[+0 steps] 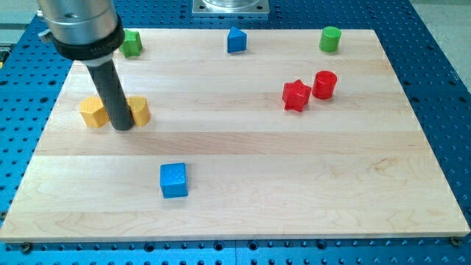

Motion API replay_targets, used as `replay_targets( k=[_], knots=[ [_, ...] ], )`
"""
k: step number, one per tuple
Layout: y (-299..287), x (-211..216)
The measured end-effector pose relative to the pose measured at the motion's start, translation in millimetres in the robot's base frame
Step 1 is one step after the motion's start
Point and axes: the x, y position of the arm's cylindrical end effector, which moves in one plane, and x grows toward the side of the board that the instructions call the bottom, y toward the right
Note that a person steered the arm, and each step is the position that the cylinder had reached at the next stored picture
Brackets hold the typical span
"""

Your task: Move the red circle diagonally to the bottom right of the red star

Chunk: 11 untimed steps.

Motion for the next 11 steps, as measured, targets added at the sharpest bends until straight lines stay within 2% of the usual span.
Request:
replay_targets(
  k=[1,2,3,5,6,8,9,10,11],
  knots=[
    [49,-7],
    [76,0],
    [109,-12],
    [244,-85],
    [317,-95],
    [364,-62],
    [389,-67],
    [380,-30],
    [382,-37]
  ],
)
